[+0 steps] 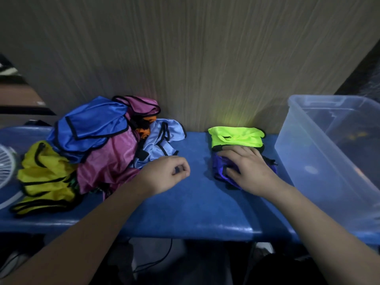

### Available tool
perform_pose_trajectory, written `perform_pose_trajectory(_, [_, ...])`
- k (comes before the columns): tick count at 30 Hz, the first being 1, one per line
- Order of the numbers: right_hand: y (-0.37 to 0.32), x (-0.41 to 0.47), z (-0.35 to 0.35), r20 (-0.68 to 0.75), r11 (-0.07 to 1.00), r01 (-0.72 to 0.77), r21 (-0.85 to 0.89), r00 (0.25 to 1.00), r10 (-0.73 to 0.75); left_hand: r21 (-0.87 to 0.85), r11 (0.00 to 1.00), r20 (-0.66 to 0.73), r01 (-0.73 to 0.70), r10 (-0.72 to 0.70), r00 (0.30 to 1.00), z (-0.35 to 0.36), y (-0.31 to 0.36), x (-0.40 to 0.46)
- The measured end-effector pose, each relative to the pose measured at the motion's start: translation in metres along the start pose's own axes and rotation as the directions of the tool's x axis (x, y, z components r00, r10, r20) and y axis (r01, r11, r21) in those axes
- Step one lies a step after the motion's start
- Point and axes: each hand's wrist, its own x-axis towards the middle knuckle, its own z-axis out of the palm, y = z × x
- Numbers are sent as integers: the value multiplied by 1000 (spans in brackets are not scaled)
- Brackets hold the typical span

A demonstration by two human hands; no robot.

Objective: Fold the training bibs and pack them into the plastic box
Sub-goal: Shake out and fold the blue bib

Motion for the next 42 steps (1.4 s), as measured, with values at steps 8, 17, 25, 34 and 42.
perform_pose_trajectory(8, [-57, 27, 6, -1, 941, 171, 291, 984, -178, 15, 1000, -216, 18, -15, 976, -27, -15, -25])
perform_pose_trajectory(17, [-102, 61, 42, 26, 956, 173, 236, 983, -184, 260, 957, -665, 131, 79, 743, -79, -71, -55])
perform_pose_trajectory(25, [-128, 74, 58, -70, 939, 206, 275, 979, -194, 189, 750, -730, 634, -324, 601, -103, -133, -83])
perform_pose_trajectory(34, [-134, 71, 64, -110, 938, 228, 263, 972, -205, 183, 775, -773, 605, -267, 575, -105, -138, -73])
perform_pose_trajectory(42, [-137, 66, 52, -213, 919, 250, 305, 958, -191, 254, 918, -766, 305, -2, 643, -84, -91, -64])
